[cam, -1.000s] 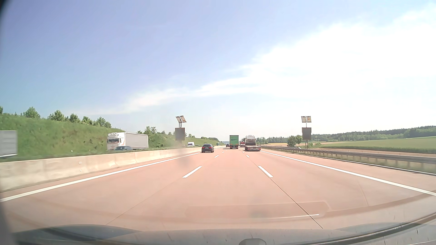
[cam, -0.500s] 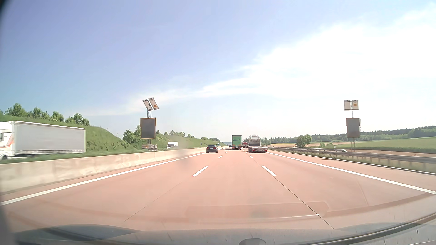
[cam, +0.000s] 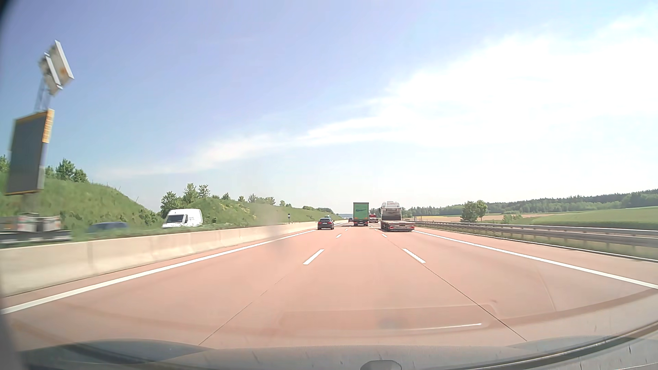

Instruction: Follow the waypoints while adhering to traffic rules and regulations

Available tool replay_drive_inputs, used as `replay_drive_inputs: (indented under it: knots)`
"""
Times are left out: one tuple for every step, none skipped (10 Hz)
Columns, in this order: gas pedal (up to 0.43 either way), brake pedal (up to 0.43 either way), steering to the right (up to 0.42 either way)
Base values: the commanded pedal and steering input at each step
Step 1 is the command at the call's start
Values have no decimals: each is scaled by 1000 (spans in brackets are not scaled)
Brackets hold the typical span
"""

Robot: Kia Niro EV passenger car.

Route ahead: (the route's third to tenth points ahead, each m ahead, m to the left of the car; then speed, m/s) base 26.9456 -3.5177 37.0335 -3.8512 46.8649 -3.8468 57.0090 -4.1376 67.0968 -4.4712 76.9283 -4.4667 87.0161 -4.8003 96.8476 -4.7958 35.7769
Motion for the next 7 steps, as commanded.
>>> replay_drive_inputs:
  knots:
    - [850, 0, -5]
    - [850, 0, -5]
    - [850, 0, -5]
    - [850, 0, -4]
    - [850, 0, -4]
    - [850, 0, -3]
    - [850, 0, -3]
